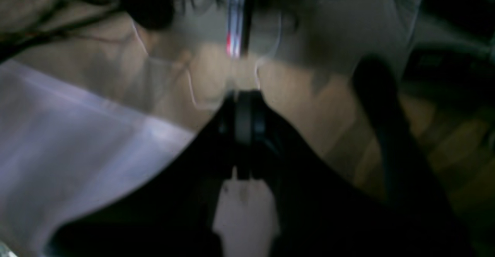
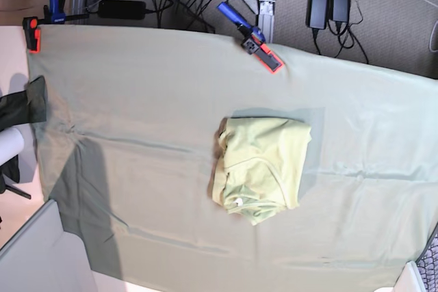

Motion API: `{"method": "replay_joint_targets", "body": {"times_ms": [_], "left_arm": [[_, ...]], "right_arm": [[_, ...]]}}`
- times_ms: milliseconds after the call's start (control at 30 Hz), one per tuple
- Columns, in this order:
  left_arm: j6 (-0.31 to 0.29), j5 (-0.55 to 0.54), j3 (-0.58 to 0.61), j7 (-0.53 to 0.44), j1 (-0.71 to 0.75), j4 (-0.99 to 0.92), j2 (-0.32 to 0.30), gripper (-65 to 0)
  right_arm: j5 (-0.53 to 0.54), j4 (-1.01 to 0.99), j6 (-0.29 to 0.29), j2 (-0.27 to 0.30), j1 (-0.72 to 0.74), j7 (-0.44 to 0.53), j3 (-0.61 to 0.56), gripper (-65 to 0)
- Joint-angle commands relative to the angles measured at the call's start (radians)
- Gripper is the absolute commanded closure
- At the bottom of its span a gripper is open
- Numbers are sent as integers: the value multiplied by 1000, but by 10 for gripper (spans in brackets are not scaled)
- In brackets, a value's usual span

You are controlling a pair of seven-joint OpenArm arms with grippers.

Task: Fold the T-shirt properly

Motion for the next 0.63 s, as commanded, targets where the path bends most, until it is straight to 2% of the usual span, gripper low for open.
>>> {"method": "replay_joint_targets", "body": {"times_ms": [0,233,433,600], "left_arm": [[14,9,43,5,-24,-61,-18,0],[95,-2,392,-42,-372,-460,-34,0],[95,-16,606,-81,-532,-480,-29,0],[158,-21,647,-92,-581,-480,13,0]], "right_arm": [[-14,-41,8,13,20,0,-26,0],[-31,-399,2,9,259,-41,-212,0],[-98,-471,2,-28,382,-40,-245,0],[-100,-469,2,-40,445,-8,-245,0]]}}
